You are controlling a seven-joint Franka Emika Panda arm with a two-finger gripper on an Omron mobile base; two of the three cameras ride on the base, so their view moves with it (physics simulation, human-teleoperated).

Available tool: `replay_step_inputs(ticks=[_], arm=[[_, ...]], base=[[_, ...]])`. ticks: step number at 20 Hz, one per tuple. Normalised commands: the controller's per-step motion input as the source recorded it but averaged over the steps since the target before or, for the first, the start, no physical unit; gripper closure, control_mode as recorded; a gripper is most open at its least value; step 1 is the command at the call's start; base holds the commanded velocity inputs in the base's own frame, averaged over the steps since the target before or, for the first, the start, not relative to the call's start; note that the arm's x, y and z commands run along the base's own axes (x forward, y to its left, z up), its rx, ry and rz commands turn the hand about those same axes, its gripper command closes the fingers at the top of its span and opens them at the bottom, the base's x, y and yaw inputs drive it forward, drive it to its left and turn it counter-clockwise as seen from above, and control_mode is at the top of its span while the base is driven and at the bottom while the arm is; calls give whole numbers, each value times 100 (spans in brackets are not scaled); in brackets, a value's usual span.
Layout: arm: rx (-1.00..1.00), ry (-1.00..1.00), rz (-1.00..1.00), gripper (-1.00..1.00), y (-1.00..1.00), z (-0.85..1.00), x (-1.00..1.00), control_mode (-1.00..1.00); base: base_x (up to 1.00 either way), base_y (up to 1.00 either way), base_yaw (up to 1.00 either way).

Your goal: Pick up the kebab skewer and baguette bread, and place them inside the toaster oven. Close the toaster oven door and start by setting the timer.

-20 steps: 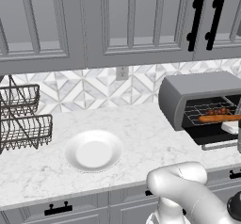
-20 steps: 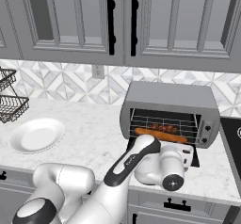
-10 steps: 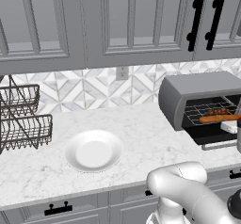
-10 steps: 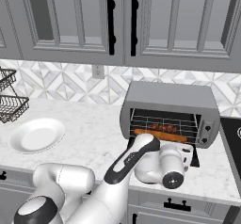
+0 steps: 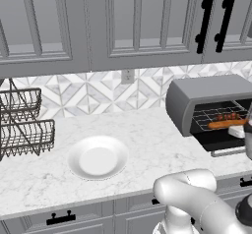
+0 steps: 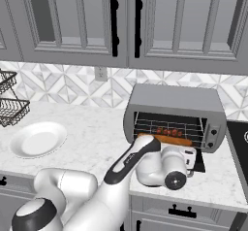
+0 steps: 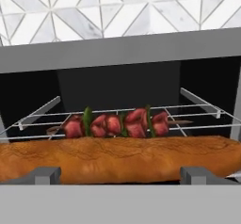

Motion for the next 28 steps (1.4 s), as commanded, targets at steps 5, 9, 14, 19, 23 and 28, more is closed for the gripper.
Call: replay_step_inputs(ticks=[5, 9, 14, 19, 23, 28], arm=[[0, 5, 0, -100, 12, 0, 8, -100], [0, 6, 0, -100, 4, 0, 0, -100], [0, 4, 0, -100, 0, 0, 0, -100], [0, 3, 0, -100, 0, 0, -3, -100], [0, 0, 0, -100, 0, -3, -3, -100], [0, 0, 0, -100, 0, -3, 0, -100]], base=[[0, 0, 0], [0, 0, 0], [0, 0, 0], [0, 0, 0], [0, 0, 0], [0, 0, 0]])
